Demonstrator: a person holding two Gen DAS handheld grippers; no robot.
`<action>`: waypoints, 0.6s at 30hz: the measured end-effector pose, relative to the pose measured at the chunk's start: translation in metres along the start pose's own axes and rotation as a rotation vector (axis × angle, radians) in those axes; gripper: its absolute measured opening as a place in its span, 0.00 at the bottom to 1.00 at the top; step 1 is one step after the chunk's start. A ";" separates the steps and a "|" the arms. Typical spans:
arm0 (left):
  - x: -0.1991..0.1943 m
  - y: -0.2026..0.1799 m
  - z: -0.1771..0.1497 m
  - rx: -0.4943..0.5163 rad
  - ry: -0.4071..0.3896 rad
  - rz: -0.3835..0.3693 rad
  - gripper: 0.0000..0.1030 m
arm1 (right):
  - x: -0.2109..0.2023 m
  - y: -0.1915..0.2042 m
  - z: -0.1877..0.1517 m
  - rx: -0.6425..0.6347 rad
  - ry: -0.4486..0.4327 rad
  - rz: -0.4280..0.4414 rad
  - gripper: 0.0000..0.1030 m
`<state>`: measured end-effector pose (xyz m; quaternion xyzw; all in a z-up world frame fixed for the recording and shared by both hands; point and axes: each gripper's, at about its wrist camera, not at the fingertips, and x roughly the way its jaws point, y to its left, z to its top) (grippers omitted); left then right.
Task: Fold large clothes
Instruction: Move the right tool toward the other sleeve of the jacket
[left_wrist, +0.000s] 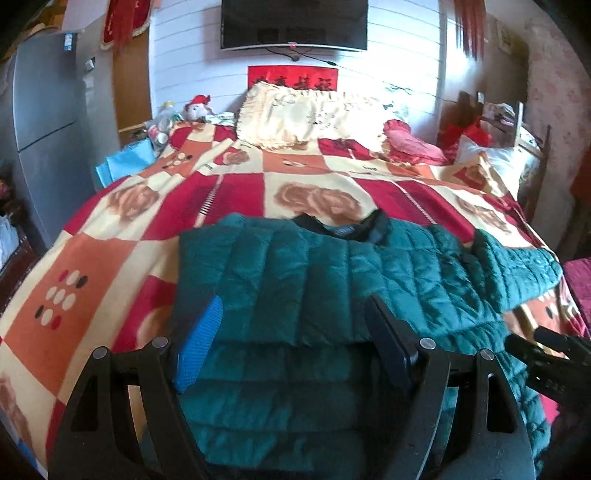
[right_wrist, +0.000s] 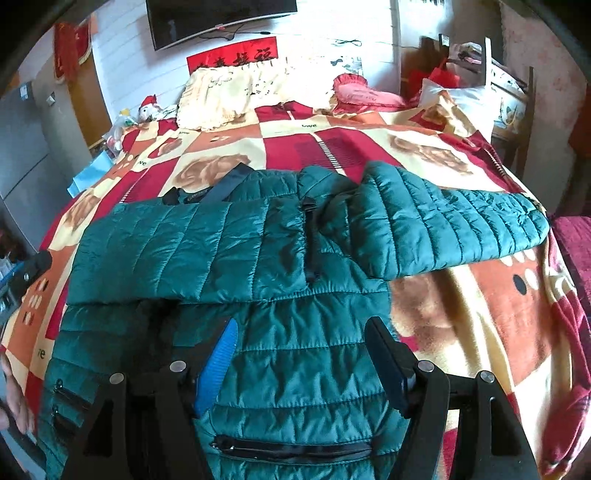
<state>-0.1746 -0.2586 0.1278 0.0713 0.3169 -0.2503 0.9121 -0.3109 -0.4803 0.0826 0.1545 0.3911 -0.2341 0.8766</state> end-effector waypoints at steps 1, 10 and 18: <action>0.000 -0.003 -0.002 0.002 0.005 -0.007 0.77 | -0.001 -0.002 0.000 0.000 0.001 -0.002 0.67; -0.001 -0.035 -0.016 0.017 0.048 -0.056 0.77 | -0.008 -0.014 0.001 0.009 -0.014 -0.011 0.67; 0.005 -0.054 -0.026 0.039 0.070 -0.083 0.77 | -0.009 -0.034 0.002 0.022 -0.016 -0.051 0.67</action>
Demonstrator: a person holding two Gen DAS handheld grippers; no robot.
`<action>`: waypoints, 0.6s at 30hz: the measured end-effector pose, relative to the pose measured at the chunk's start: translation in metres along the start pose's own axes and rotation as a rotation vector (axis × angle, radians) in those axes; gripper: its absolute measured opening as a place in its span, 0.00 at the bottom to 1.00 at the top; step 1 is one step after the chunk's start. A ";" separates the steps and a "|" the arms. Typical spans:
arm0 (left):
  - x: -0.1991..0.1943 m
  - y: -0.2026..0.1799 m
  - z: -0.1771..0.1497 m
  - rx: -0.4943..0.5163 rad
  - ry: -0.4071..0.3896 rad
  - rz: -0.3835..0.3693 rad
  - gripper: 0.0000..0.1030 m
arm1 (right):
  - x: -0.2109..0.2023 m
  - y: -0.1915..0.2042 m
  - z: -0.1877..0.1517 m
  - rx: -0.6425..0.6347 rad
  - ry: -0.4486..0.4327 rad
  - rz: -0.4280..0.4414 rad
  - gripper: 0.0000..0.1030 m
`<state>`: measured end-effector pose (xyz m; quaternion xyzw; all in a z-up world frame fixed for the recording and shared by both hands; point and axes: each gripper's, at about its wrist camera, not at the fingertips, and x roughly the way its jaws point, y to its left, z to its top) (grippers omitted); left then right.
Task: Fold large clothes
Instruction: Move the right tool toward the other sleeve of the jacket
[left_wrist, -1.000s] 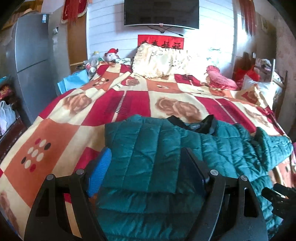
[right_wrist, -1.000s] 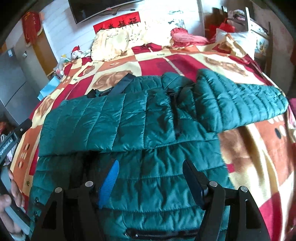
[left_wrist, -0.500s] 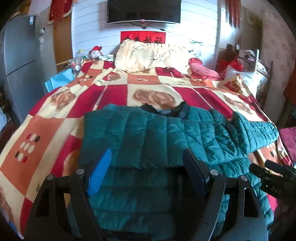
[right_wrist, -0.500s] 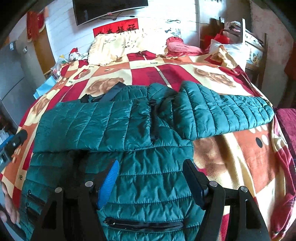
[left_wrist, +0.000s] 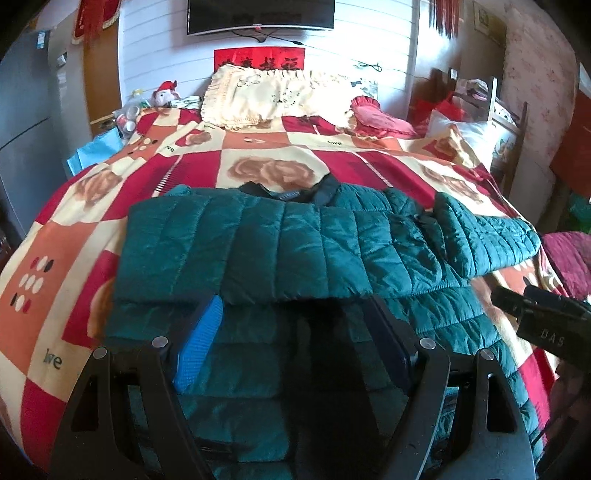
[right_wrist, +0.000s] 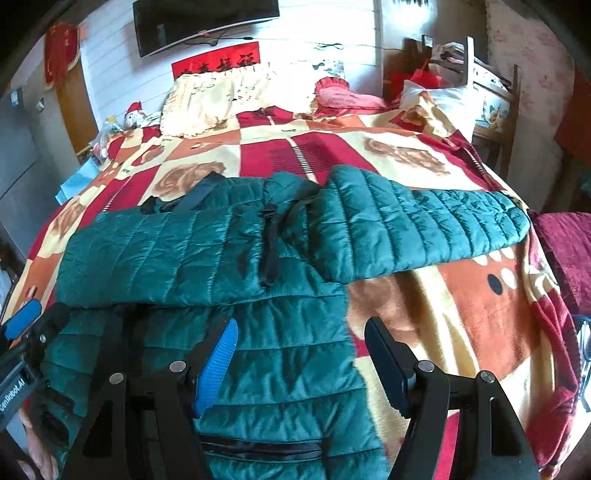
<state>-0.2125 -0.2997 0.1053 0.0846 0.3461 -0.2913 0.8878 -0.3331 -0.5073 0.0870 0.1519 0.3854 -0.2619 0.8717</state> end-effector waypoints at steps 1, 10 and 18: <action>0.001 -0.001 0.000 -0.005 0.003 -0.006 0.77 | 0.001 -0.004 0.000 0.004 0.000 -0.005 0.67; 0.016 -0.011 -0.003 -0.023 0.020 -0.035 0.77 | 0.009 -0.031 0.006 0.030 0.005 -0.036 0.67; 0.035 -0.019 -0.017 -0.021 0.072 -0.051 0.77 | 0.028 -0.090 0.025 0.102 0.006 -0.092 0.67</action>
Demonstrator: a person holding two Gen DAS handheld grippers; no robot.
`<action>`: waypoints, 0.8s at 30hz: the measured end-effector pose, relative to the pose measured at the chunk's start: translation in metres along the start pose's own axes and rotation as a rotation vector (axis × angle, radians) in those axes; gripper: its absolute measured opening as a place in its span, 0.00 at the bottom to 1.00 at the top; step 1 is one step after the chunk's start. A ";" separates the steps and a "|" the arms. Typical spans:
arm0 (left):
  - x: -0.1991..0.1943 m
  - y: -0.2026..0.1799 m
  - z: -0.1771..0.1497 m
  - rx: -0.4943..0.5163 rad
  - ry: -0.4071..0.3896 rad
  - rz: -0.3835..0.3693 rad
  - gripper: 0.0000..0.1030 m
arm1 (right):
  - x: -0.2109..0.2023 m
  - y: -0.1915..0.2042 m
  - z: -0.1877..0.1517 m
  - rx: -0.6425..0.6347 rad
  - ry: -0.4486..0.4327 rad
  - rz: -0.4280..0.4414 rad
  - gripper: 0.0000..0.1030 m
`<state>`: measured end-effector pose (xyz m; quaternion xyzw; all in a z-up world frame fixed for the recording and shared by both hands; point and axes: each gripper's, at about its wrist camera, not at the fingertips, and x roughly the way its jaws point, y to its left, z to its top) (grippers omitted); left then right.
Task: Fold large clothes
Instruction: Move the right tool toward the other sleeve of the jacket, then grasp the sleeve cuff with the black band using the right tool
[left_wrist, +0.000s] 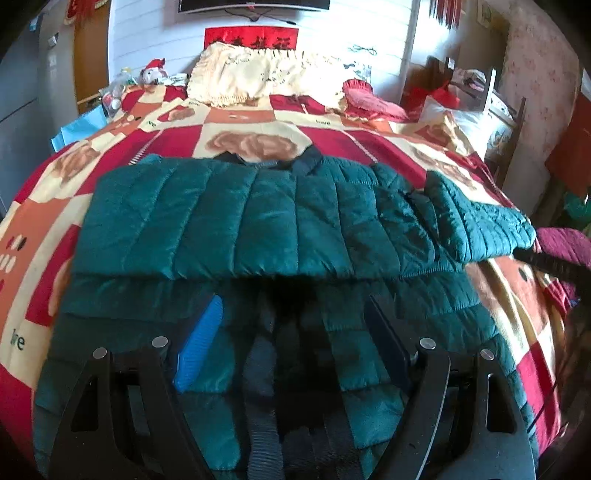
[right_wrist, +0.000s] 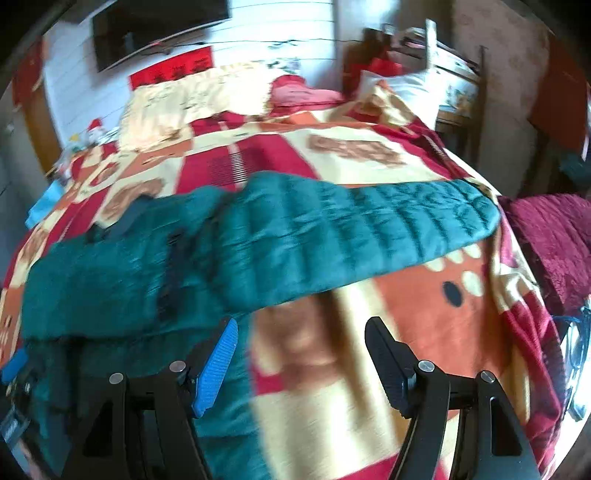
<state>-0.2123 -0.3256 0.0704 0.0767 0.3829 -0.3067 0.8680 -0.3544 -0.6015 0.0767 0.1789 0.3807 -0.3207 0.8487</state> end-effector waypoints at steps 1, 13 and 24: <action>0.003 -0.002 -0.002 0.005 0.008 -0.001 0.77 | 0.003 -0.008 0.004 0.016 0.003 -0.007 0.67; 0.023 -0.006 -0.008 0.019 0.046 -0.021 0.77 | 0.063 -0.147 0.051 0.288 0.015 -0.143 0.67; 0.034 -0.005 -0.016 0.024 0.070 -0.030 0.77 | 0.122 -0.214 0.072 0.455 0.043 -0.117 0.67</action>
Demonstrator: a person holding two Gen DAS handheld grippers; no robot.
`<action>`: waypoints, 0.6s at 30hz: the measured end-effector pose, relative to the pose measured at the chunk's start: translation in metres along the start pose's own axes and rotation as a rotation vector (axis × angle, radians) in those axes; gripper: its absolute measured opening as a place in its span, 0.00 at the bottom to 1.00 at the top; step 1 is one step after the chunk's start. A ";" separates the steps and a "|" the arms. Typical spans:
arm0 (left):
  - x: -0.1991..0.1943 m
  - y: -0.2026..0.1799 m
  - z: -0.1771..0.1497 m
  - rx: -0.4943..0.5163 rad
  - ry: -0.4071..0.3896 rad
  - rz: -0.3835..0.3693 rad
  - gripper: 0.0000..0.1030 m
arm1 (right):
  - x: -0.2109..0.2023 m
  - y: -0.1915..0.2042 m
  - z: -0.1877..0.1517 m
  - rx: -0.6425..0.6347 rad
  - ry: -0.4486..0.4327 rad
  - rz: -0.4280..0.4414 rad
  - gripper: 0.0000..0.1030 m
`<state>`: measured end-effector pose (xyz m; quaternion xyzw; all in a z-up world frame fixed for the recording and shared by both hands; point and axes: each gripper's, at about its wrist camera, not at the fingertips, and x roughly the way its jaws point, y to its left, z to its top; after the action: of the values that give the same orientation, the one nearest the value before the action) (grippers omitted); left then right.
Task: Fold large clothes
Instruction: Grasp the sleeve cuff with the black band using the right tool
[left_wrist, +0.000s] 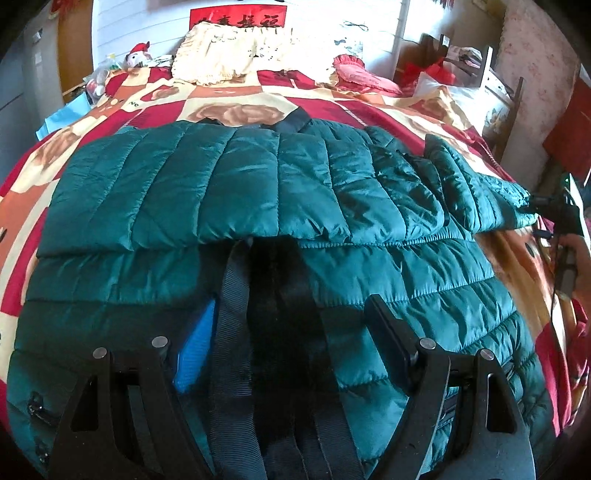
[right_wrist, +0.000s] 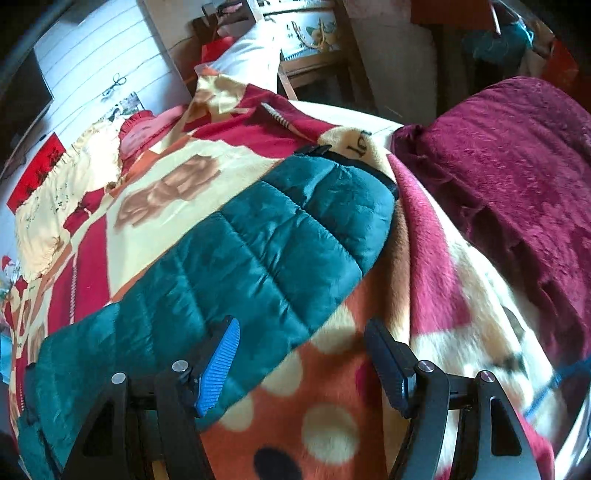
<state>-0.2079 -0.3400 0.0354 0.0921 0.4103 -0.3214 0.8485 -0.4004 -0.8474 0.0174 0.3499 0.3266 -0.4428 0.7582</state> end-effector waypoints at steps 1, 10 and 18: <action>0.000 0.000 -0.001 0.000 0.000 -0.003 0.77 | 0.002 -0.001 0.002 0.006 -0.010 -0.002 0.67; 0.006 0.003 -0.001 -0.013 0.019 -0.011 0.77 | 0.021 -0.007 0.029 0.033 -0.065 -0.011 0.67; 0.009 0.001 -0.003 -0.003 0.020 0.002 0.77 | 0.029 -0.004 0.042 -0.002 -0.084 -0.049 0.18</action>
<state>-0.2053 -0.3427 0.0263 0.0944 0.4193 -0.3190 0.8447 -0.3853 -0.8960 0.0161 0.3222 0.3035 -0.4751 0.7605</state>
